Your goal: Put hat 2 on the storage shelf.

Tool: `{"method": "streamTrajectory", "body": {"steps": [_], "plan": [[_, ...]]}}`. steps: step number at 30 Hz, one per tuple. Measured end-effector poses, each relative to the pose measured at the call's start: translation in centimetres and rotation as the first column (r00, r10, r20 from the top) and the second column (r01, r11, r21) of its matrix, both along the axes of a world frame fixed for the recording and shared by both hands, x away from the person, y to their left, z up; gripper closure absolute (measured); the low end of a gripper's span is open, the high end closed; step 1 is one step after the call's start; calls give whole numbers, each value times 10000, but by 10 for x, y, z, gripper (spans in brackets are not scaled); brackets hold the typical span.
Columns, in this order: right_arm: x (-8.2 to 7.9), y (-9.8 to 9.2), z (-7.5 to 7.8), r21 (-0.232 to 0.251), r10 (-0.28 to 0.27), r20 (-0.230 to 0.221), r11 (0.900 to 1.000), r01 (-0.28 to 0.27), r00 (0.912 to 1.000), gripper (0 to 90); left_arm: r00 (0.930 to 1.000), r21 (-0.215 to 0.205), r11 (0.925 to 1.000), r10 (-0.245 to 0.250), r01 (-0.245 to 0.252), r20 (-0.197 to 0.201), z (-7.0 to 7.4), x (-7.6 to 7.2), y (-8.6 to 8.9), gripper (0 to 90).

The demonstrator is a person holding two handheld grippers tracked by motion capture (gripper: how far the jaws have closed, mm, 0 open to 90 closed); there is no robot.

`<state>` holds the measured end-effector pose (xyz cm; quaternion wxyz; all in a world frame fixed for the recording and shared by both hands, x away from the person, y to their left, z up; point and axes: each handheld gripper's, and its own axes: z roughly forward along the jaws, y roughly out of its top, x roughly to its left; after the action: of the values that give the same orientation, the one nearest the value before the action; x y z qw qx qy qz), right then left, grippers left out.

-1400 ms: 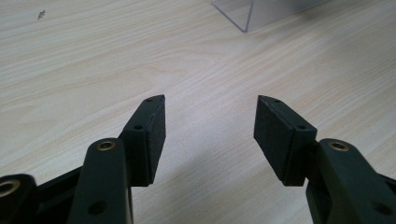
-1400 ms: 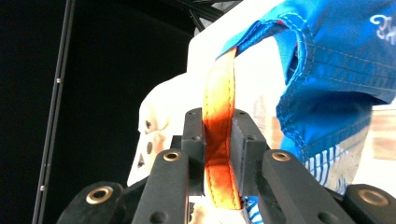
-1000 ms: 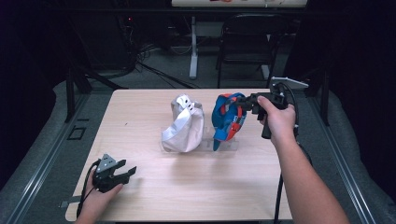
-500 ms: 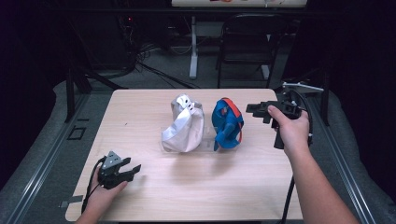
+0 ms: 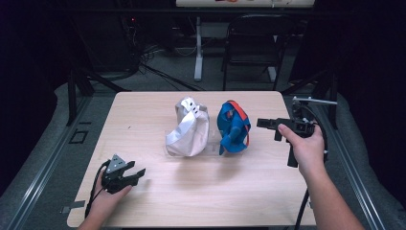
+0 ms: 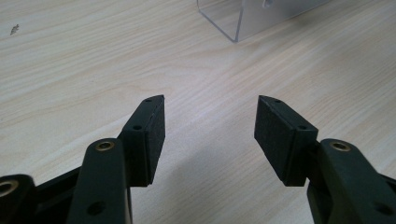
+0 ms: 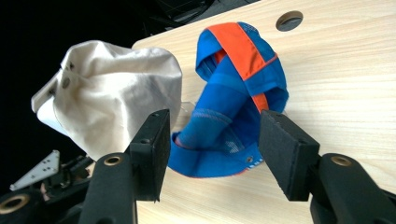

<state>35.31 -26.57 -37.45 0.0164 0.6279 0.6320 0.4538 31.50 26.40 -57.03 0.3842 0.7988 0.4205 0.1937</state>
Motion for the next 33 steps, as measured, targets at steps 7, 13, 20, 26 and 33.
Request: {"method": "streamTrajectory", "body": {"steps": [7,13,20,26,33], "plan": [[-20,4,-10,-487,417,411,9980,-397,9983,425,10000,-56,10000,43,-42,76,-1,-1,0,436],[-42,-1,-34,-680,409,545,9970,-372,9977,426,10000,29,10000,7,-8,93,0,-1,2,436],[-72,-2,-68,-1008,324,761,9946,-247,9966,440,9999,99,9999,49,-50,131,-1,-2,1,436],[-87,2,-96,-1350,217,928,9908,-90,9954,447,10000,150,9999,-5,3,91,-1,-2,0,436],[-94,10,-127,-1428,137,1157,9897,30,9932,450,10000,160,9999,34,-35,86,-2,-1,1,435]]}}
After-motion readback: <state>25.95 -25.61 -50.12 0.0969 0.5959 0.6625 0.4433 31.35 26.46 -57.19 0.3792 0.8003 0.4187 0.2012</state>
